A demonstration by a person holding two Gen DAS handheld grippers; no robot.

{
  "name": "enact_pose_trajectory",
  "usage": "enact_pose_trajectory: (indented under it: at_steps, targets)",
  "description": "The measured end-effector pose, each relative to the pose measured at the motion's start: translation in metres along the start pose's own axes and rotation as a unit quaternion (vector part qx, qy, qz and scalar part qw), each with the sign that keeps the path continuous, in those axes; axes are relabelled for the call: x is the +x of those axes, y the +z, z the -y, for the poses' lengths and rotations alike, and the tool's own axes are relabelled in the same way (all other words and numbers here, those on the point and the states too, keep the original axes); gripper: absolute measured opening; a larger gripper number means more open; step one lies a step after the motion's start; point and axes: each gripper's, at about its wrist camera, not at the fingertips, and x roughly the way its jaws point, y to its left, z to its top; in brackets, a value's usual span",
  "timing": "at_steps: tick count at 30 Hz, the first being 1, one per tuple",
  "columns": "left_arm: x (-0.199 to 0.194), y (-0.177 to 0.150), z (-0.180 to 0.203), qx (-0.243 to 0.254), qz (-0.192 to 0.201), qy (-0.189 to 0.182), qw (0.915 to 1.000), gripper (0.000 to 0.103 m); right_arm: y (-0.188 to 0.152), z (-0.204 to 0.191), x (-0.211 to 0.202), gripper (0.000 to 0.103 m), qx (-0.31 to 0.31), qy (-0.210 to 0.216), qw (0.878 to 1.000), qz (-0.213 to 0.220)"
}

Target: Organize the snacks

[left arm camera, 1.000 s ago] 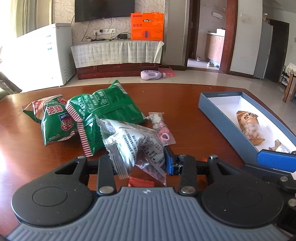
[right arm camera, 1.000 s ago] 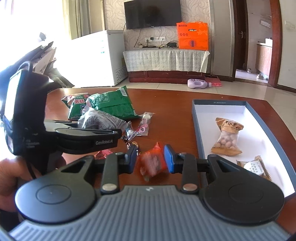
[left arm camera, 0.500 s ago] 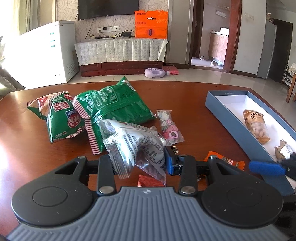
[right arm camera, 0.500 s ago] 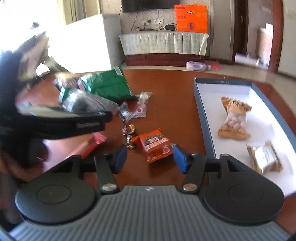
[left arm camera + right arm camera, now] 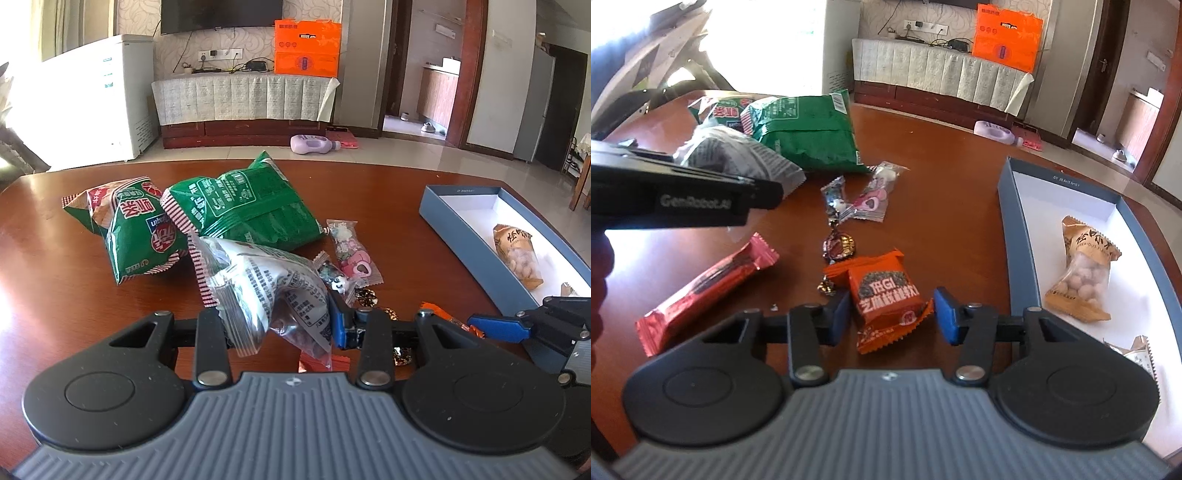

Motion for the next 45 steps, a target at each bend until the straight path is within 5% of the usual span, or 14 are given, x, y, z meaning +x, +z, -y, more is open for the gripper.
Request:
enact_pose_trajectory:
  at_steps: [10,22,34,38,39,43,45]
  targets:
    - [0.004,-0.001,0.01,0.007,-0.004,0.005,1.0,0.044,-0.001,0.005,-0.018,0.04,0.015,-0.008,1.0,0.003]
    - [0.008,0.0,0.012,0.006,-0.006,0.008,0.9999,0.044,-0.004,0.029,-0.037,0.036,0.089,0.036,0.995,0.032]
    - [0.006,0.002,0.014,0.007,-0.004,0.008,0.9999,0.044,-0.002,0.026,-0.053,0.03,0.08,0.036,0.994,0.061]
    - [0.006,0.001,0.015,0.008,-0.006,0.011,0.9999,0.044,-0.008,0.022,-0.036,0.03,0.067,0.036,0.997,0.028]
    - [0.006,0.001,0.015,0.009,-0.006,0.011,0.9999,0.044,-0.009,0.019,-0.032,0.03,0.062,0.042,0.997,0.02]
    - [0.006,0.001,0.014,0.01,-0.007,0.011,0.9999,0.044,-0.014,0.008,-0.019,0.06,0.027,0.014,0.999,-0.011]
    - [0.007,0.001,0.012,0.009,-0.009,0.011,0.9999,0.044,-0.015,0.005,-0.017,0.064,0.008,-0.005,1.0,-0.011]
